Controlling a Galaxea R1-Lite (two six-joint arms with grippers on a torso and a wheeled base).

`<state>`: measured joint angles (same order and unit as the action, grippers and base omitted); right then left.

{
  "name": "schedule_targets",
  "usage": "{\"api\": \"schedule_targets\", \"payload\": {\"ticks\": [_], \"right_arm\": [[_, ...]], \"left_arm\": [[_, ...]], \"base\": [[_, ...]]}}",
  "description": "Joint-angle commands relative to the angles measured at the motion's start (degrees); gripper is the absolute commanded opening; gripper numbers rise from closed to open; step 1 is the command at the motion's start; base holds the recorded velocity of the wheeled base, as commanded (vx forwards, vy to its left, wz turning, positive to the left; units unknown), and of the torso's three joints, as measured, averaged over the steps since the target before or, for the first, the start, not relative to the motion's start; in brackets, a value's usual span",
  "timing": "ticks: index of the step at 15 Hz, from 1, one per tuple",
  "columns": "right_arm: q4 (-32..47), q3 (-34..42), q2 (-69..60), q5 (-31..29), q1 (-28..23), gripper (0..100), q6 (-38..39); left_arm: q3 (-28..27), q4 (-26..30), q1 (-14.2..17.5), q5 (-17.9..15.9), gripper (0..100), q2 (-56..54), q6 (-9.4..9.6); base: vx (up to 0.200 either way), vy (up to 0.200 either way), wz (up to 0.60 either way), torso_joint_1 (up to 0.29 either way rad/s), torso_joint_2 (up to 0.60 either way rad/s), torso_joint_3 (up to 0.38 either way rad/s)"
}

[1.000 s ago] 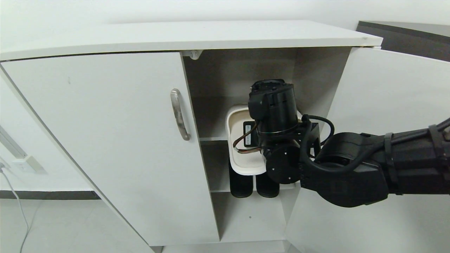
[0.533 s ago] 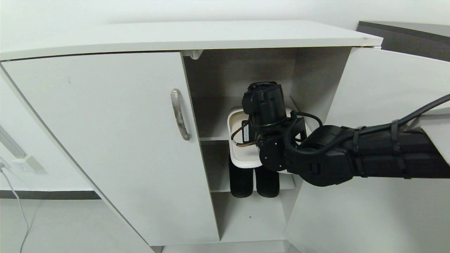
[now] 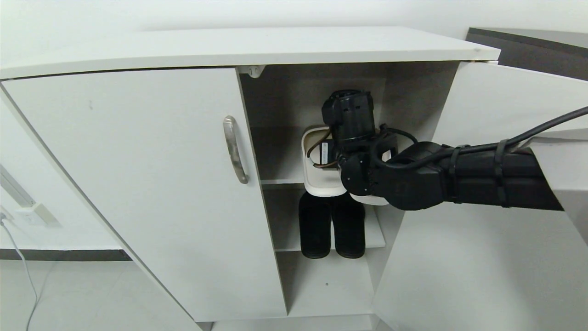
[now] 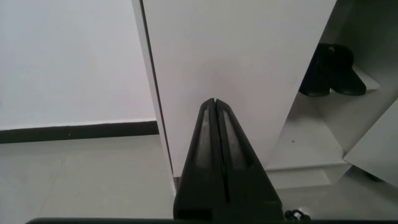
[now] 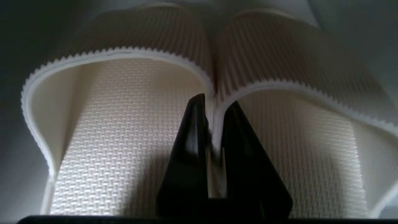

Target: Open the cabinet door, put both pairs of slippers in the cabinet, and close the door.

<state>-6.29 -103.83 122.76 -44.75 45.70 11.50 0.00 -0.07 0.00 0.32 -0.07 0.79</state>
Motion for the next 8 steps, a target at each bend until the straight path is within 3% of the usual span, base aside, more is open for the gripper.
{"api": "schedule_targets", "payload": {"ticks": [1,4,8], "right_arm": [[0.4,-3.3,1.6,0.0,-0.4,0,0.0],[2.3,-9.7,4.2,0.1,-0.8,0,-1.3],[2.1,-10.8,6.5,1.3,-0.8,0,-5.0]], "left_arm": [[0.0,0.0,0.0,0.0,0,0.1,0.0],[0.0,0.0,0.0,0.0,0,0.1,0.0],[0.0,0.0,0.0,0.1,0,0.1,-0.09]], "base": [[0.0,0.0,0.0,0.0,0.0,0.0],[0.0,0.0,0.0,0.0,0.0,0.0],[0.0,0.0,0.0,0.0,0.0,0.0]]}}
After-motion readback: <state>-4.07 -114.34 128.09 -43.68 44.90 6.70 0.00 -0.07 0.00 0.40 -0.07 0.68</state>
